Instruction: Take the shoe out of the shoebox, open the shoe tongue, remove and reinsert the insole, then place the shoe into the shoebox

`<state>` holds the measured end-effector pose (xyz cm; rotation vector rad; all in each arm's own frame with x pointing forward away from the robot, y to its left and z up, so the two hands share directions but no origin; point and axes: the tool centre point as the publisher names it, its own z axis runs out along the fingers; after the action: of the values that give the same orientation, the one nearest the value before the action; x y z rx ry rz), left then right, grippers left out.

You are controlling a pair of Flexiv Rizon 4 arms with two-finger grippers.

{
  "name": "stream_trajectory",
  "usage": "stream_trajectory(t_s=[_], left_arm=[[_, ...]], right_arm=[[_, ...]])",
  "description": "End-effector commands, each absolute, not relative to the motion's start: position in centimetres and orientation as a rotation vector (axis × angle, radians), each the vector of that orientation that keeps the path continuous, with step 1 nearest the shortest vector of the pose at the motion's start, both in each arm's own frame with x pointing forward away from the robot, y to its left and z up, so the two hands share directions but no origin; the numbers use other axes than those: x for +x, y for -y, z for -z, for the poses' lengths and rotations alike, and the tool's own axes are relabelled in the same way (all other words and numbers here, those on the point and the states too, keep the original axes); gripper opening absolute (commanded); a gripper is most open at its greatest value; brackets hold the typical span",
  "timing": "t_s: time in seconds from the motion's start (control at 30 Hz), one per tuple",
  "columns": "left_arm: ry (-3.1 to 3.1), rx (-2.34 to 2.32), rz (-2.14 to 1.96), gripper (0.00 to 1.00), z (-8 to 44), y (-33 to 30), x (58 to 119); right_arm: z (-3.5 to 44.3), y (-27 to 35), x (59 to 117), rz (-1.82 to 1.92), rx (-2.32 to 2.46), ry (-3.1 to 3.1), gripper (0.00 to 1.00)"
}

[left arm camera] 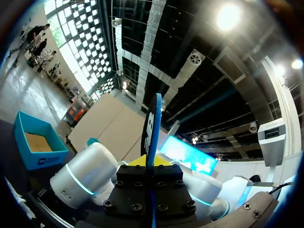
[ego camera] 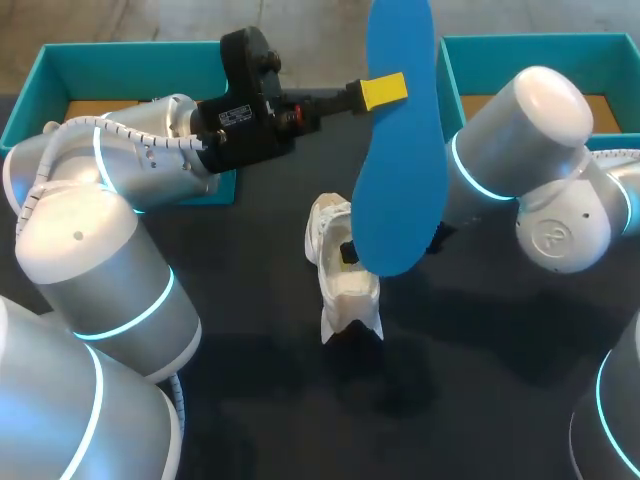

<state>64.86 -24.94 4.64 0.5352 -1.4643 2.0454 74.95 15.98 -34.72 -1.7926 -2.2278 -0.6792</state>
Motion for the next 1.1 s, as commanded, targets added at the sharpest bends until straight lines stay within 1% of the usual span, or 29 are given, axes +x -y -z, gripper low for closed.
stream_trajectory(t_s=[0.03,0.17,1.1], left_arm=[[1.46,0.537,-2.05,0.0,-4.6,25.1,64.8],[1.46,0.537,-2.05,0.0,-4.6,25.1,64.8],[1.46,0.537,-2.05,0.0,-4.6,25.1,64.8]], right_arm=[[32.1,-15.0,73.6,0.701,-1.819,2.25,1.0],[30.4,-14.8,73.5,0.751,-1.802,2.299,1.0],[30.4,-14.8,73.5,0.751,-1.802,2.299,1.0]])
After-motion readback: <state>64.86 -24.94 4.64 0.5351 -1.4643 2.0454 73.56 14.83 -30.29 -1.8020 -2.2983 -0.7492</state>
